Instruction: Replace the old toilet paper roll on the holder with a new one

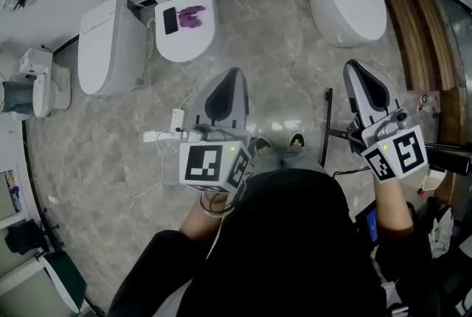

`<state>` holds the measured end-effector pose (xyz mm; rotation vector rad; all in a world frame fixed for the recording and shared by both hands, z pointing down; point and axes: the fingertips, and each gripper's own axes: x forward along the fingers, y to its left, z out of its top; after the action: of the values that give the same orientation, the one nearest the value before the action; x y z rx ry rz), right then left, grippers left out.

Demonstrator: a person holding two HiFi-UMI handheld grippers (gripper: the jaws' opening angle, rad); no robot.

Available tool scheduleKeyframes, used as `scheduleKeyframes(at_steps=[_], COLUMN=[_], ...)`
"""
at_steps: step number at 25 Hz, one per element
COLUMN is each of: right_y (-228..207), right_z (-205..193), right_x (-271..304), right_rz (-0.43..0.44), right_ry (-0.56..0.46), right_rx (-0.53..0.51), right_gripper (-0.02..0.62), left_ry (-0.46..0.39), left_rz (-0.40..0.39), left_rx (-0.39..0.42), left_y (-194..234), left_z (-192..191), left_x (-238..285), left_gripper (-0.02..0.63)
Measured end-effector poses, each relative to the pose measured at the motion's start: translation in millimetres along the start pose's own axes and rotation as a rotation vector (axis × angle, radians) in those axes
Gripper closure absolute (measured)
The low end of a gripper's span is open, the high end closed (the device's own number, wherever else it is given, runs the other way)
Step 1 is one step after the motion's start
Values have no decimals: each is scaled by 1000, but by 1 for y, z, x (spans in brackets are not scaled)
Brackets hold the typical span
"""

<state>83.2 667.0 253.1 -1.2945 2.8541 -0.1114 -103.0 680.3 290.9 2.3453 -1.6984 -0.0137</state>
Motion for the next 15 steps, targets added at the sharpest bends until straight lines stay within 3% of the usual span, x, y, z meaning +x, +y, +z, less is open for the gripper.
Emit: scheduleKeyframes(at_steps=[8, 11, 15], right_y=[30, 33, 20], right_z=[0, 5, 1], right_x=[24, 33, 44], right_rz=[75, 112, 84], right_ry=[38, 16, 27], right_rx=[-220, -213, -235], right_gripper=[575, 575, 575], left_ry=[-1, -3, -13], left_rz=[-10, -2, 11], left_rx=[-9, -12, -6], left_y=[20, 25, 26], left_z=[-3, 1, 7], left_x=[-3, 1, 7], left_gripper=[583, 583, 583])
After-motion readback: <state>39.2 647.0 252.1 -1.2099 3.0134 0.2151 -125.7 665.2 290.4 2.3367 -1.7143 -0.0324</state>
